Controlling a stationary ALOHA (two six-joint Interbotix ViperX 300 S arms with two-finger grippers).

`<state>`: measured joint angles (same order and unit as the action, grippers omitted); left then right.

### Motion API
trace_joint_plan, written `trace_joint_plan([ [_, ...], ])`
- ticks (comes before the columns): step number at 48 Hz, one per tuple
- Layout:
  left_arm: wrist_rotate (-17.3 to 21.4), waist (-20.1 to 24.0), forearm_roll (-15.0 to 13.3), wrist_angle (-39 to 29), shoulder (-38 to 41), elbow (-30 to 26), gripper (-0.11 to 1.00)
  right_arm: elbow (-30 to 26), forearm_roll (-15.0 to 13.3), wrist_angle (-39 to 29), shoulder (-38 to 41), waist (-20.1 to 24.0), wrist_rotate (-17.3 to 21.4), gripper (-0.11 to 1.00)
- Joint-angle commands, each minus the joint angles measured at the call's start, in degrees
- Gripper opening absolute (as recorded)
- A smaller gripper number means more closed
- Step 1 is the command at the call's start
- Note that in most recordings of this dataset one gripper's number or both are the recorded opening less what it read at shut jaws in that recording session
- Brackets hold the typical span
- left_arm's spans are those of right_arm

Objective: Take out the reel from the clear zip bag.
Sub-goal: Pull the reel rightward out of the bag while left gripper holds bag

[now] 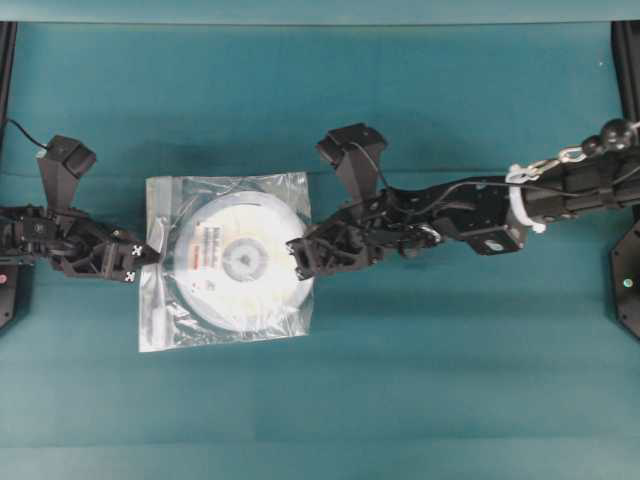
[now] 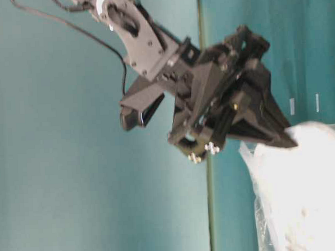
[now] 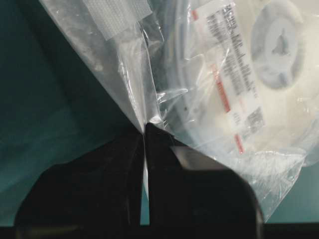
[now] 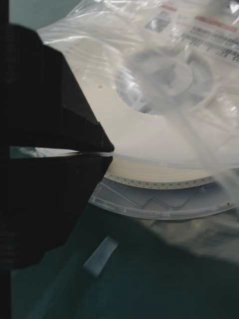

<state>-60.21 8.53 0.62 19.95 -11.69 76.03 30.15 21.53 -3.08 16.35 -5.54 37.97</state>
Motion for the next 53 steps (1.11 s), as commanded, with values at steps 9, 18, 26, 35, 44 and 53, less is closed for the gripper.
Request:
trace_joint_plan([
  [9, 0.09, 0.09, 0.09, 0.18, 0.0, -0.62, 0.01, 4.83, 0.09, 0.0, -4.22, 0.0, 0.44, 0.03],
  [18, 0.09, 0.09, 0.18, 0.18, 0.0, -0.7, 0.01, 7.73, 0.09, 0.35, -5.98, 0.0, 0.88, 0.03],
  [26, 0.09, 0.09, 0.18, 0.18, 0.0, -0.79, 0.01, 10.37, 0.09, 1.14, -7.47, 0.0, 2.37, 0.03],
  [35, 0.09, 0.09, 0.18, 0.18, 0.0, -0.79, 0.01, 14.33, 0.09, 3.08, -10.11, 0.0, 3.96, 0.03],
  [44, 0.09, 0.09, 0.18, 0.18, 0.0, -0.79, 0.01, 18.02, 0.09, 3.25, -12.92, 0.0, 4.13, 0.03],
  [53, 0.09, 0.09, 0.18, 0.18, 0.0, -0.79, 0.01, 20.48, 0.09, 3.08, -14.85, -0.09, 4.22, 0.03],
])
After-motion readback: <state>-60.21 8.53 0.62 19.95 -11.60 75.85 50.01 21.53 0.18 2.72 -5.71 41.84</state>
